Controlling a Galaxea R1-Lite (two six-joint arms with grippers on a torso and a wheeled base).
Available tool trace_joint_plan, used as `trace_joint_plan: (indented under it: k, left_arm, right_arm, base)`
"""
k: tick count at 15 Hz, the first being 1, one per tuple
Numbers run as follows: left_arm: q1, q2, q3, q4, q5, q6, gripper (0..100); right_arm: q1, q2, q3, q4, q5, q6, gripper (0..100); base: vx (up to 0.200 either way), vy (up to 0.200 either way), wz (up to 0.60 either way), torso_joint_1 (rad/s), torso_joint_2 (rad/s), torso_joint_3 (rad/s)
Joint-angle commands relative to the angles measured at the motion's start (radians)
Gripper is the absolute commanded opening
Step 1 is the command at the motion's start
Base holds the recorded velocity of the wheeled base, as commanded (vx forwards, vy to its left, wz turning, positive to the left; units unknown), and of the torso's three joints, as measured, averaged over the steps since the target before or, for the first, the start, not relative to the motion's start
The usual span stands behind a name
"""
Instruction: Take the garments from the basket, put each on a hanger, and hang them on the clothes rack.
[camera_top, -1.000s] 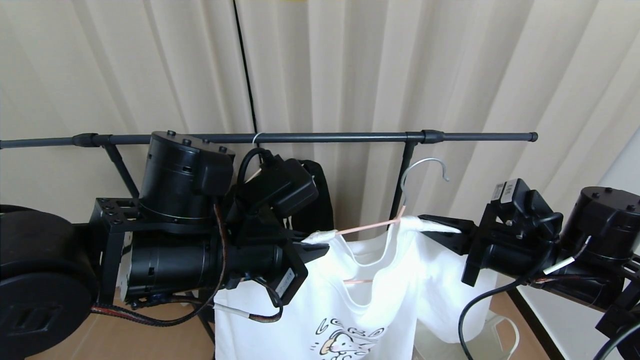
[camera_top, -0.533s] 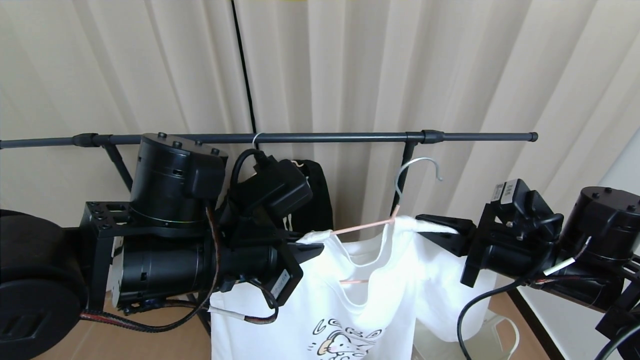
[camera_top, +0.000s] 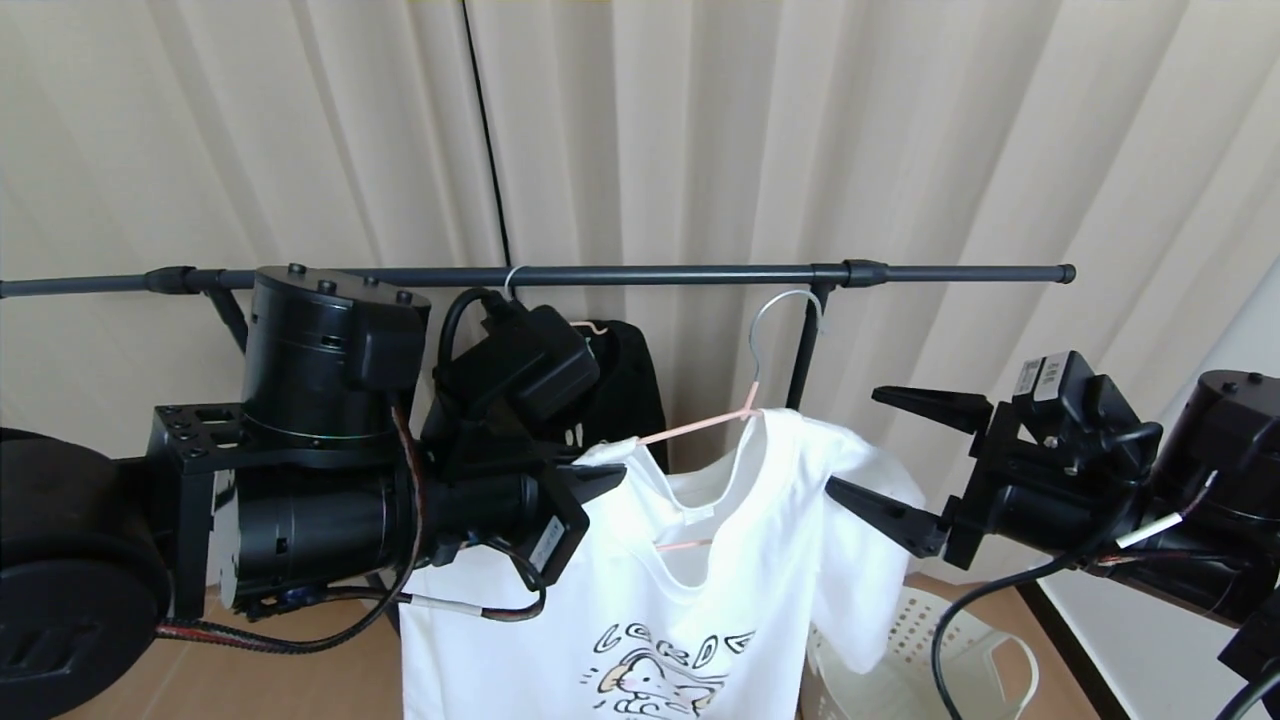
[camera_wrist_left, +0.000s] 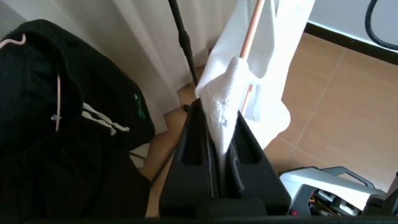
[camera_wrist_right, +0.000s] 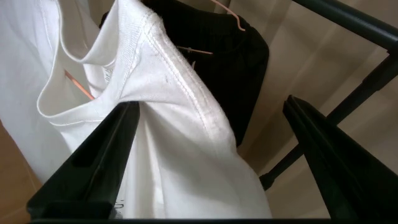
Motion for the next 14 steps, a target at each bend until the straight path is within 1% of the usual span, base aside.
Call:
trace_joint_plan:
  k: [1,6,10,14]
  left_arm:
    - [0.013,-0.019,0.005,-0.002,-0.002,0.000,0]
    - [0.045,-0.090,0.037,-0.003,-0.002,0.000,0]
    - [0.050,-0.150,0.072,-0.002,-0.002,0.000,0]
    - [0.050,-0.200,0.084,-0.002,-0.001,0.000,0]
  right_arm:
    - [-0.023,-0.006,-0.001,0.000,0.000,-0.002,100]
    - [-0.083,0.011,-0.015,0.000,-0.001,-0.048,100]
    - [-0.111,0.043,-0.021,0.002,-0.001,-0.089,100]
    - [-0.132,0.096,-0.021,0.002,-0.001,-0.157,100]
  base:
    - [0.000,0.000,0.00,0.000,0.00,0.000]
    - [0.000,0.000,0.00,0.000,0.00,0.000]
    - [0.000,0.000,0.00,0.000,0.00,0.000]
    - [0.000,0.000,0.00,0.000,0.00,0.000]
